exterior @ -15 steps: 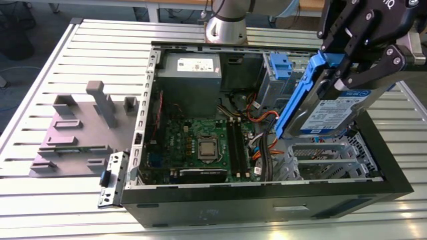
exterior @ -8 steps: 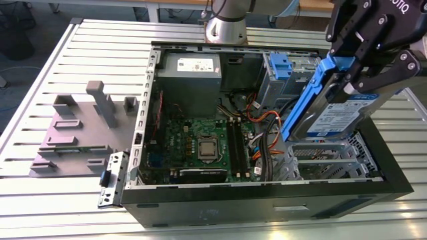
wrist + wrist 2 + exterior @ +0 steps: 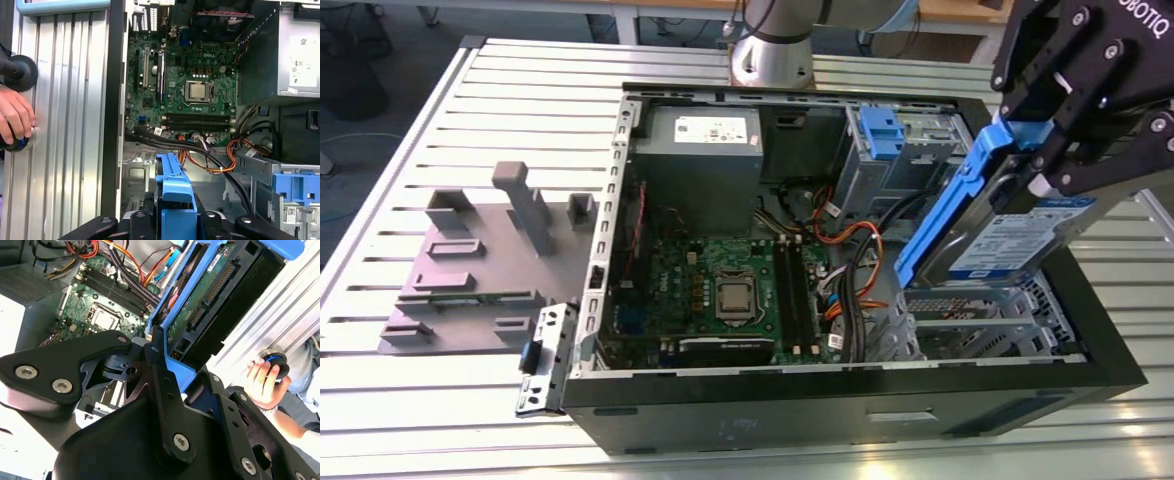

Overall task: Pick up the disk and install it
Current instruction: 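Pick up the disk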

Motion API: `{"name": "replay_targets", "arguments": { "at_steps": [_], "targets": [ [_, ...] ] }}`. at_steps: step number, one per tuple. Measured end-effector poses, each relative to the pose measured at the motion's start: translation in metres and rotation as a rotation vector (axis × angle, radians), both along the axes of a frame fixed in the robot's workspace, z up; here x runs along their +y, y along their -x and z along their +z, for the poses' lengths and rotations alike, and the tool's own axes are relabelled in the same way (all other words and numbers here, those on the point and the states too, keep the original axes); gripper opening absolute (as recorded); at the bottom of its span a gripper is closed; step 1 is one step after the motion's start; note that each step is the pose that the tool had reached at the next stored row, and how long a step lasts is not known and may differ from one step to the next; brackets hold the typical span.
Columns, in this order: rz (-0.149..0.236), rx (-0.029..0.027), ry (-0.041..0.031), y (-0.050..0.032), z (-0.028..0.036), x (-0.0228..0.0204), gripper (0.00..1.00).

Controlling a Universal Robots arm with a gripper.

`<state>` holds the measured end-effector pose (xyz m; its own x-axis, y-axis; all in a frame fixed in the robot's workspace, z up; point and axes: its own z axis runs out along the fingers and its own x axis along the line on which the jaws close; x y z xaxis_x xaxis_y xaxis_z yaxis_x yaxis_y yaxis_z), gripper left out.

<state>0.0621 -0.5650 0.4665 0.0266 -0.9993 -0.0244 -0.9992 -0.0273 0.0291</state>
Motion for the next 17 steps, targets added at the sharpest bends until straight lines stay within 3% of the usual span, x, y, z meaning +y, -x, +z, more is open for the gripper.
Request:
{"name": "replay_targets", "arguments": {
  "at_steps": [17],
  "targets": [
    [0.0, 0.0016, 0.0, -0.0177, -0.0019, -0.0074, 0.37]
  ]
}}
